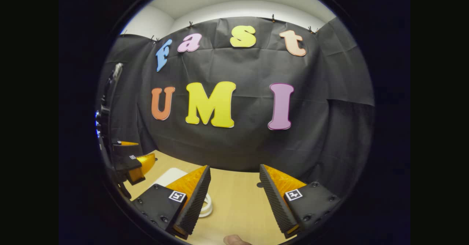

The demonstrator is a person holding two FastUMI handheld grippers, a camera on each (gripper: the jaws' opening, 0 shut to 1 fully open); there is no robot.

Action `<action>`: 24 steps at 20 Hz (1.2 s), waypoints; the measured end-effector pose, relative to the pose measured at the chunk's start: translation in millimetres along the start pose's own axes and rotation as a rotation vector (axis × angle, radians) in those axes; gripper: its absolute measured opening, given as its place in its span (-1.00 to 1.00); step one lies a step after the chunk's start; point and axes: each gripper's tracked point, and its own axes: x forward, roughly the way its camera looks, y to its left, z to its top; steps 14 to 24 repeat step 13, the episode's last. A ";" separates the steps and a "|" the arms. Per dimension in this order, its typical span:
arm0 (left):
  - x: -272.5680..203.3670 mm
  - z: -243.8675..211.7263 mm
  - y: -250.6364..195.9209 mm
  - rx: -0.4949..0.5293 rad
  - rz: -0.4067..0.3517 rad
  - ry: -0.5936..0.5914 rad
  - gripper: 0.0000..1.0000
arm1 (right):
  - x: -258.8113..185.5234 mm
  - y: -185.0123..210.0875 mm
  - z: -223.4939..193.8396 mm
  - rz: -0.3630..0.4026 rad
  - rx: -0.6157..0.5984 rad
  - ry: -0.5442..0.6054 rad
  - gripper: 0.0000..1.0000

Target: First open the suitcase, pack the skin care products into it, and then close the suitcase.

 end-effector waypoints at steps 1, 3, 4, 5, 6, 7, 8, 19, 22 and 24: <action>-5.6 5.8 10.8 -0.002 0.004 -0.012 0.94 | 0.3 12.7 2.4 0.005 0.000 -0.004 0.58; -17.6 14.2 32.8 -0.011 0.015 -0.035 0.94 | 0.1 34.1 8.6 0.008 -0.003 -0.021 0.58; -22.0 17.0 43.3 -0.020 0.022 -0.042 0.94 | 0.7 43.2 10.2 0.007 -0.007 -0.030 0.58; -26.8 18.9 53.0 -0.026 0.031 -0.053 0.94 | 0.2 51.1 10.3 0.005 -0.008 -0.031 0.58; -29.8 21.5 60.1 -0.035 0.033 -0.062 0.94 | -0.1 60.4 9.1 0.009 -0.005 -0.028 0.58; -31.5 24.5 66.2 -0.040 0.034 -0.075 0.94 | 0.9 68.0 9.0 0.011 -0.005 -0.026 0.55; -33.2 25.4 69.0 -0.043 0.029 -0.091 0.94 | 2.4 73.4 9.1 0.008 -0.012 -0.023 0.55; -24.5 16.6 78.7 -0.063 -0.005 -0.080 0.94 | 9.0 95.1 10.5 0.003 -0.038 -0.012 0.58; -24.5 16.6 78.7 -0.063 -0.005 -0.080 0.94 | 9.0 95.1 10.5 0.003 -0.038 -0.012 0.58; -24.5 16.6 78.7 -0.063 -0.005 -0.080 0.94 | 9.0 95.1 10.5 0.003 -0.038 -0.012 0.58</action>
